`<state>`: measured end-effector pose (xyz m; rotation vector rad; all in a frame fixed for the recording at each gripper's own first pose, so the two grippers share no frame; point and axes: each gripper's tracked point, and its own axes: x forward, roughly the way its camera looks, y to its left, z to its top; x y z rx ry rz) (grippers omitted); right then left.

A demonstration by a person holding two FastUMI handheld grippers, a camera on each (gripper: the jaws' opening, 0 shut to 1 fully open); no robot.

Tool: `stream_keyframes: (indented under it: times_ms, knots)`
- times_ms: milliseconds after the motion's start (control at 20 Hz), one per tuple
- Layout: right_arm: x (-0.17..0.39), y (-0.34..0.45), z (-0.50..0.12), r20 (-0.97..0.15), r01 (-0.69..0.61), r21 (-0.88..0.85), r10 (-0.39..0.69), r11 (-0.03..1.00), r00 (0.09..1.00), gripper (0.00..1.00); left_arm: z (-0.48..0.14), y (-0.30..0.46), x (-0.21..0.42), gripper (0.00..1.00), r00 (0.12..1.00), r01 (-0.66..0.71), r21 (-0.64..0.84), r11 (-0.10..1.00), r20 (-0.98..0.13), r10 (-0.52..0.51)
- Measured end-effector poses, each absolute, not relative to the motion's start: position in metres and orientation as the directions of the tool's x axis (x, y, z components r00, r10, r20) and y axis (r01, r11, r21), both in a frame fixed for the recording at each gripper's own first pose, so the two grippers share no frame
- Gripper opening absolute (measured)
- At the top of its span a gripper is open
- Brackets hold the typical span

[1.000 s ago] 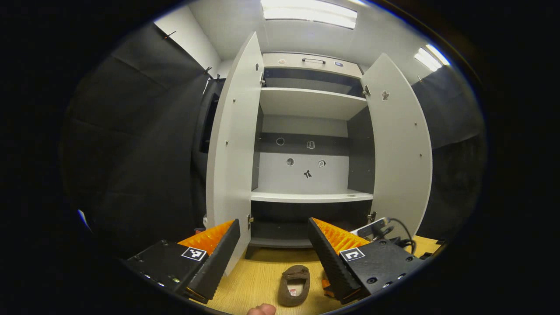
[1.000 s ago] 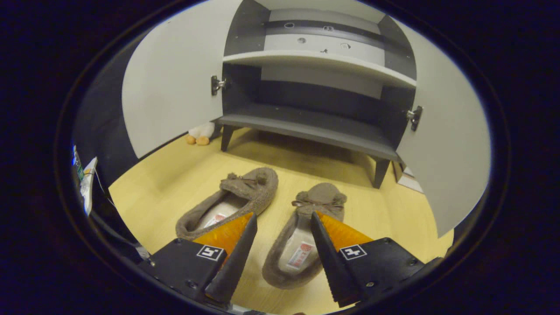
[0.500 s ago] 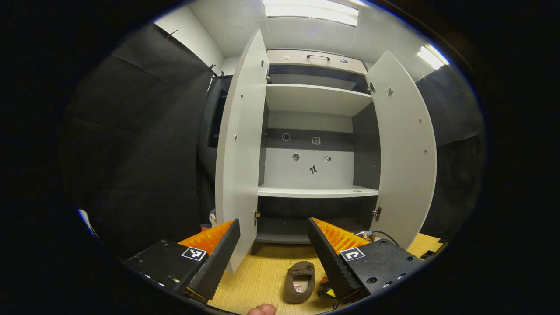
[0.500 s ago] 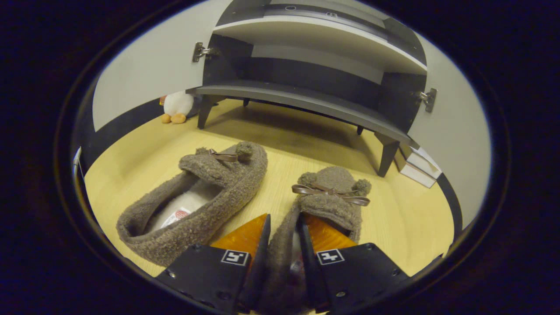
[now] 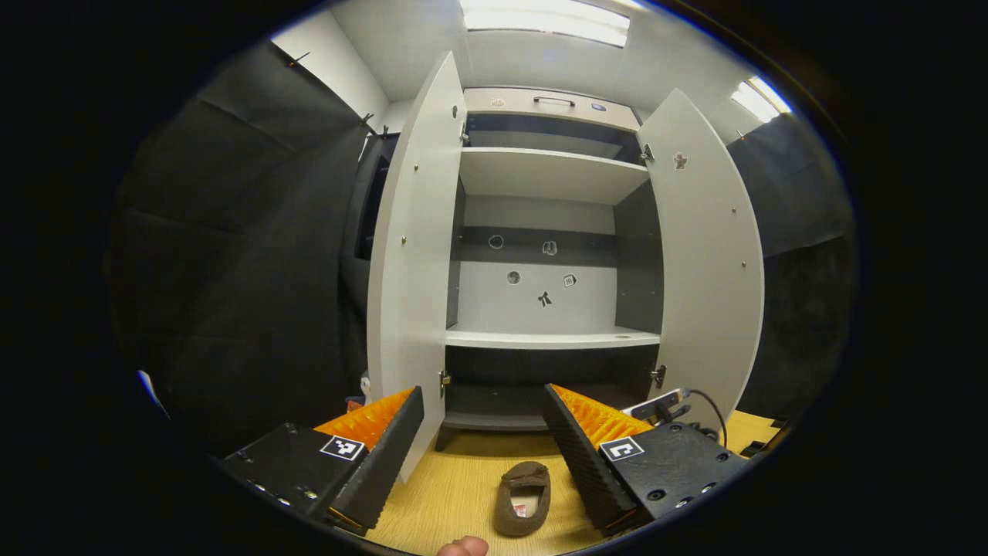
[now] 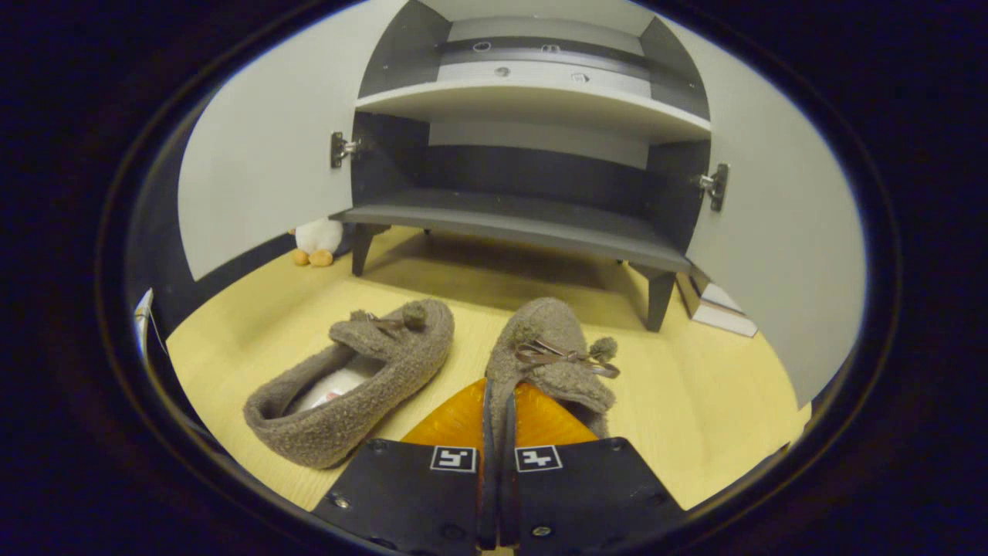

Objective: Grab one shoe with the right hand and put it into the shoe cabinet, grab the other shoe with the left hand and put it into the shoe cabinet; then close the right door with the right hand and the left door with the left hand.

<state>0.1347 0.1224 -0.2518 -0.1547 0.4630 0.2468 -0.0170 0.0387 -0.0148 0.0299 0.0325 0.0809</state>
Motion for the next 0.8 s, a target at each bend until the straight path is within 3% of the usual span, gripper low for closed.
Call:
stream_keyframes:
  times_ms: [250,450,650,800]
  knots:
    - [0.137,0.114,-0.118,-0.28,-0.275,-0.072,0.246,0.959,0.928,0.05,-0.023,0.031,-0.014,0.95,0.998,-0.05,0.033,0.998,-0.047,0.052]
    - [0.169,0.13,-0.01,-0.2,-0.337,-0.101,0.312,0.936,0.929,0.05,-0.025,0.027,-0.011,0.95,0.998,-0.04,0.03,0.999,-0.043,0.041]
    - [0.249,0.137,0.063,-0.202,-0.303,-0.157,0.27,0.94,0.942,0.05,-0.025,0.025,-0.011,0.95,0.998,-0.042,0.018,0.999,-0.04,0.043]
    - [0.322,0.135,0.075,-0.273,-0.251,-0.248,0.181,0.936,0.945,0.05,-0.027,0.022,-0.012,0.95,0.998,-0.03,0.021,0.999,-0.049,0.031]
